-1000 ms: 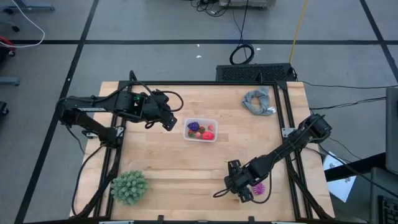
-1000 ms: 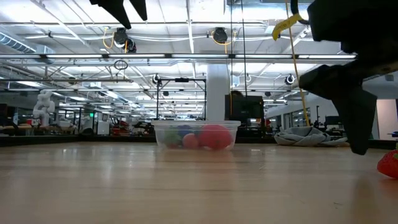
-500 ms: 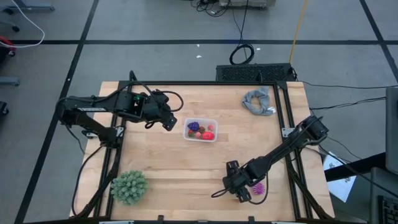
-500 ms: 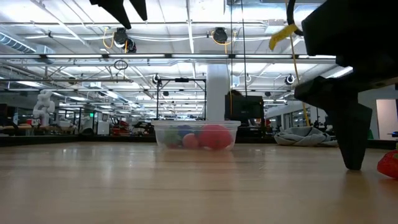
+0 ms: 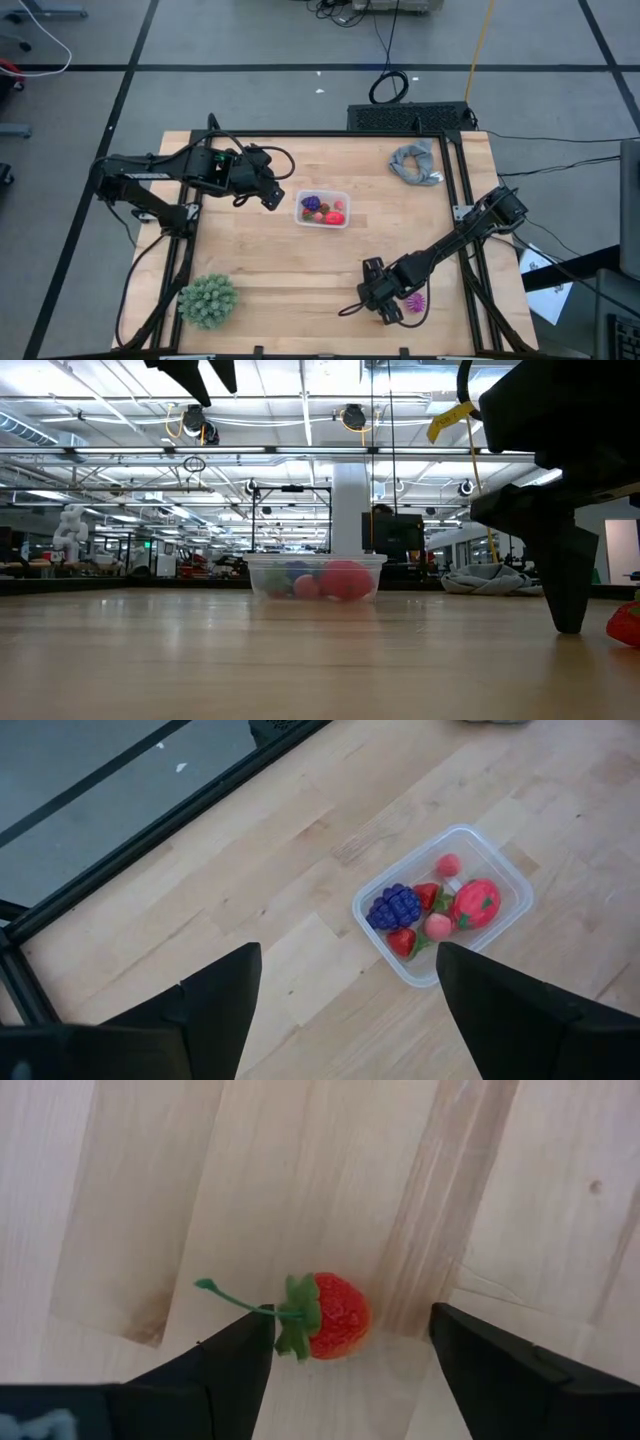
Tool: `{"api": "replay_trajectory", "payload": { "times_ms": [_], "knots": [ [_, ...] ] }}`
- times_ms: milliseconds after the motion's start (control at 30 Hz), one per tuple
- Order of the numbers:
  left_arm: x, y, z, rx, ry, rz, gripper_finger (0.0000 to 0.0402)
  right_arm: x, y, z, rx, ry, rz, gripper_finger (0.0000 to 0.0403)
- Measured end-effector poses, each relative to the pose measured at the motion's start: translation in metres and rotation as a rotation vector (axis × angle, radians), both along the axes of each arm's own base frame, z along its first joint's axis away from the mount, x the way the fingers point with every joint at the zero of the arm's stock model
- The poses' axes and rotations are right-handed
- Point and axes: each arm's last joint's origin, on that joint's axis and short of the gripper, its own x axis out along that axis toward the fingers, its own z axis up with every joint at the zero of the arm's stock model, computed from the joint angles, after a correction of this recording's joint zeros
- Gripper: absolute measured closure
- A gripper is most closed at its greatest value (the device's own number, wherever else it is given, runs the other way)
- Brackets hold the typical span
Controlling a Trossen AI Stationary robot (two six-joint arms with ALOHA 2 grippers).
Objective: Pick and placing Produce into tupperware
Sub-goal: Put the strawberry into the transparent bin
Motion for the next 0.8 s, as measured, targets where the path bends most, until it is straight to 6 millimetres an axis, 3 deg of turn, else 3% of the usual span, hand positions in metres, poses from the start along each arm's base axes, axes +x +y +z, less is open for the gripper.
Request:
{"api": "replay_trajectory", "payload": {
  "times_ms": [800],
  "knots": [
    [0.0,0.0,0.0,0.0,0.0,0.0,0.0094,0.003,-0.007,0.019,0.044,-0.055,-0.009,0.0218]
  ]
}}
